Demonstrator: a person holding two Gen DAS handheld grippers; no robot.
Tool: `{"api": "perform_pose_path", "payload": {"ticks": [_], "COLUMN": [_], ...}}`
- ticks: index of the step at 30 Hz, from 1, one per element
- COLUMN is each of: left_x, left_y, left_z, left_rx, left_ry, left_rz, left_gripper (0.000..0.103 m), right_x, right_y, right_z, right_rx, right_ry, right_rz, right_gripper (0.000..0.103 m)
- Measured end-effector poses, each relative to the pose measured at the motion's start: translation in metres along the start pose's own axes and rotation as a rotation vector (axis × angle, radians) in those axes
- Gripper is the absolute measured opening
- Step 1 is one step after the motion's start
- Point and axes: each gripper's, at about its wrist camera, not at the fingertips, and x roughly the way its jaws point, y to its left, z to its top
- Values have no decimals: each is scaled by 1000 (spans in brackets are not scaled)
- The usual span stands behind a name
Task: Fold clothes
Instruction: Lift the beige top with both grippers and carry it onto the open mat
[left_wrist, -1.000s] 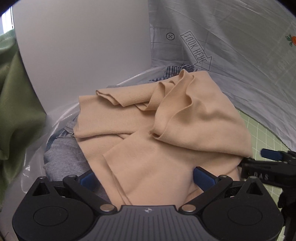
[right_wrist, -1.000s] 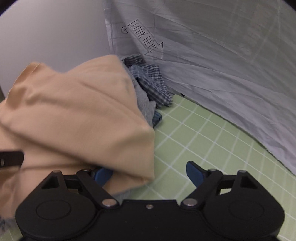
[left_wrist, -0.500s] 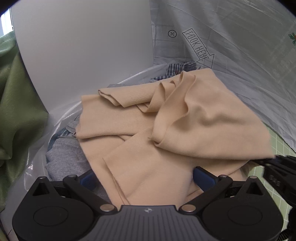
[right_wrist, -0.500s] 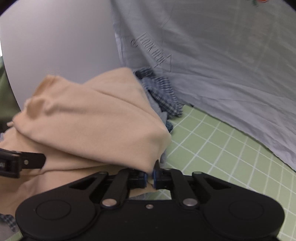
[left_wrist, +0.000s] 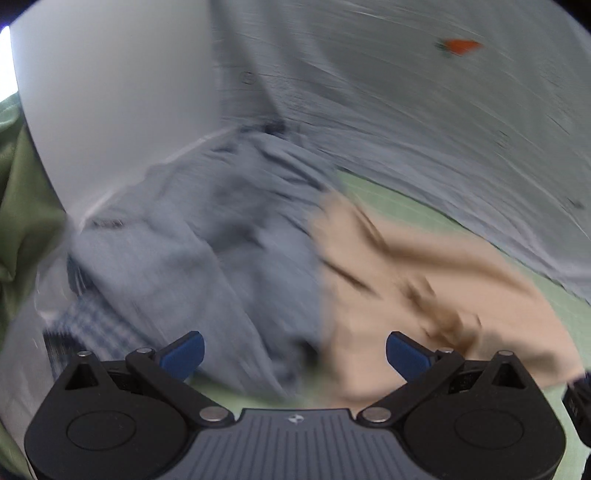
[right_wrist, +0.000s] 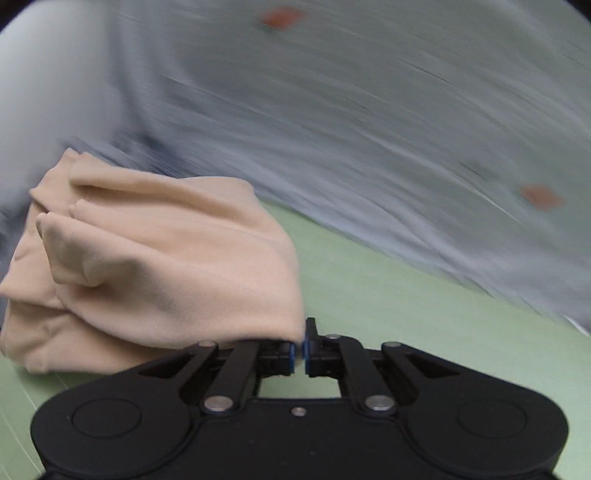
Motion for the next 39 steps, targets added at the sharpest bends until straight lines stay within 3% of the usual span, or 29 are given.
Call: {"api": "perform_pose_path", "payload": {"ticks": [4,8,11,14,18,25,30,35,39], "left_x": [-18,-35,-43,-48,-50,-34,-10,20,54], "left_y": [-27,-67,-93,-117,-143,-165,-178,-201,-217], "left_z": [-41,-83,-105,-119,-132,-140,-130,-114,-106], "left_rx": [40,78,89,90,80,39,13,-22,-50], "left_ry": [50,101,127,140,155,195,216,233,277], "left_rz": [-54,-90,-113,-123,-129,-105,-102,-187,-242], "left_gripper": [103,103,103,103,103,103,99,80,78], "right_x": [-2,-36,-55,-73,-95,-95,-58,-1,50], "right_y": [-91,-138,-160,-167,-174,-215,-222,-198,-173], "right_z": [-98,-153,-173,-168,-152,-133,-106,-65,-40], "right_rx": [147,248,289,272,241,323,320,225,148], "right_ry": [220,293,311,257,173,39,25,36,97], "right_rz": [-151,-152,-114,-57,13,121,162,221,295], "right_gripper": [5,9,24,38,45,56,57,57,57]}}
